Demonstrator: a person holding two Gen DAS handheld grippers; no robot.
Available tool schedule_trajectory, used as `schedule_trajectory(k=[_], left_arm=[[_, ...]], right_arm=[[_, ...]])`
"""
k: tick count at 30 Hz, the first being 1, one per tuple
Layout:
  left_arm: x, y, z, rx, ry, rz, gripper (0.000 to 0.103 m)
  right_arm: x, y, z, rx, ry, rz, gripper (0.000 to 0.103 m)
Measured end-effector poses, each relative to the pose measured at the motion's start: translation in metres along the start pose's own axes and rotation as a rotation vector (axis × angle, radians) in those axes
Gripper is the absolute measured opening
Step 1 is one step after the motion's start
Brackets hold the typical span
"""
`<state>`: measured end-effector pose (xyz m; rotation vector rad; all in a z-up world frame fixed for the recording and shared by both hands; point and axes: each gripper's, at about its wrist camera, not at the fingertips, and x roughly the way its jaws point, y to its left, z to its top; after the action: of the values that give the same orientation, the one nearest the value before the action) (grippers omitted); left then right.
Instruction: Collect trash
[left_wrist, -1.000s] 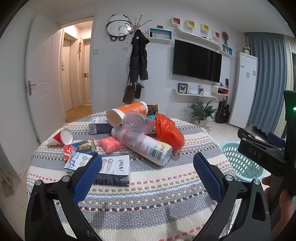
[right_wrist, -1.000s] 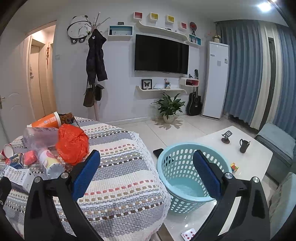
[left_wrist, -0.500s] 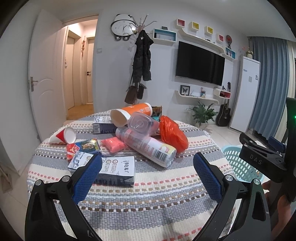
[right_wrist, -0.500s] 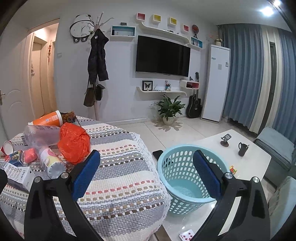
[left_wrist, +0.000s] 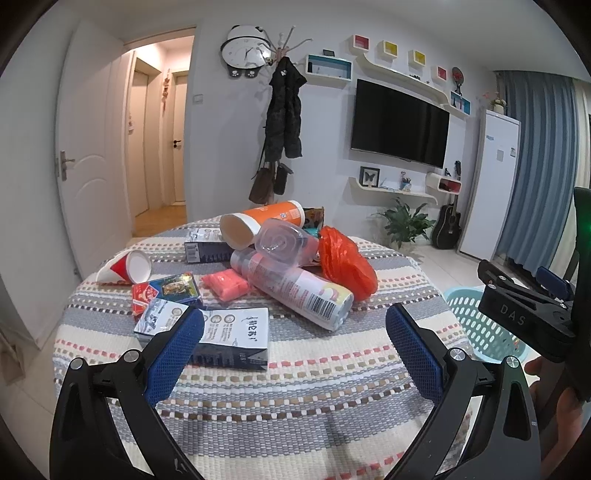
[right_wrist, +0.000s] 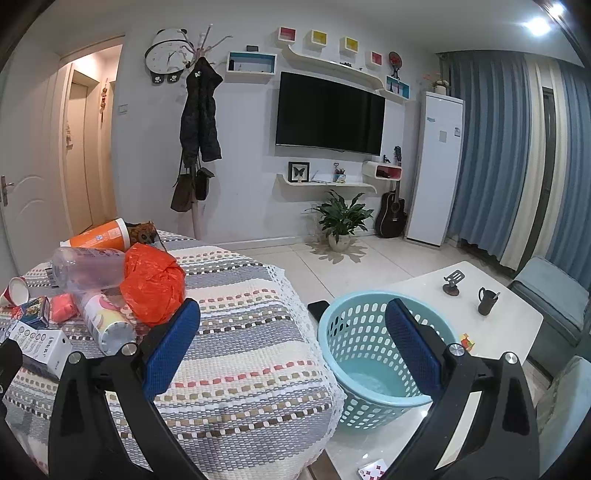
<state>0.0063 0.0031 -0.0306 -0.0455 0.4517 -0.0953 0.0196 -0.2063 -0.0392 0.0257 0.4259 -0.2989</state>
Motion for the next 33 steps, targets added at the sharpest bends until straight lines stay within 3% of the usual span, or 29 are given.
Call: schedule_trajectory(k=[5, 13, 24, 26, 33], left_arm=[[0.003, 0.007, -0.012, -0.012, 0.022, 0.029, 0.096], [0.014, 0.043, -0.017, -0.102, 0.076, 0.102, 0.096], [0.082, 0.041, -0.014, -0.022, 0.275, 0.245, 0.095], [0.083, 0.043, -0.016, -0.024, 0.290, 0.244, 0.089], [0.066, 0.074, -0.022, -0.053, 0.295, 0.236, 0.084]], right_arm=[[0.002, 0.002, -0.002, -0.007, 0.000, 0.015, 0.091], [0.026, 0.021, -0.005, -0.033, 0.067, 0.100, 0.060], [0.044, 0.048, -0.001, -0.057, 0.114, 0.177, 0.060], [0.047, 0.047, -0.003, -0.056, 0.130, 0.187, 0.060], [0.052, 0.046, -0.007, -0.048, 0.158, 0.196, 0.060]])
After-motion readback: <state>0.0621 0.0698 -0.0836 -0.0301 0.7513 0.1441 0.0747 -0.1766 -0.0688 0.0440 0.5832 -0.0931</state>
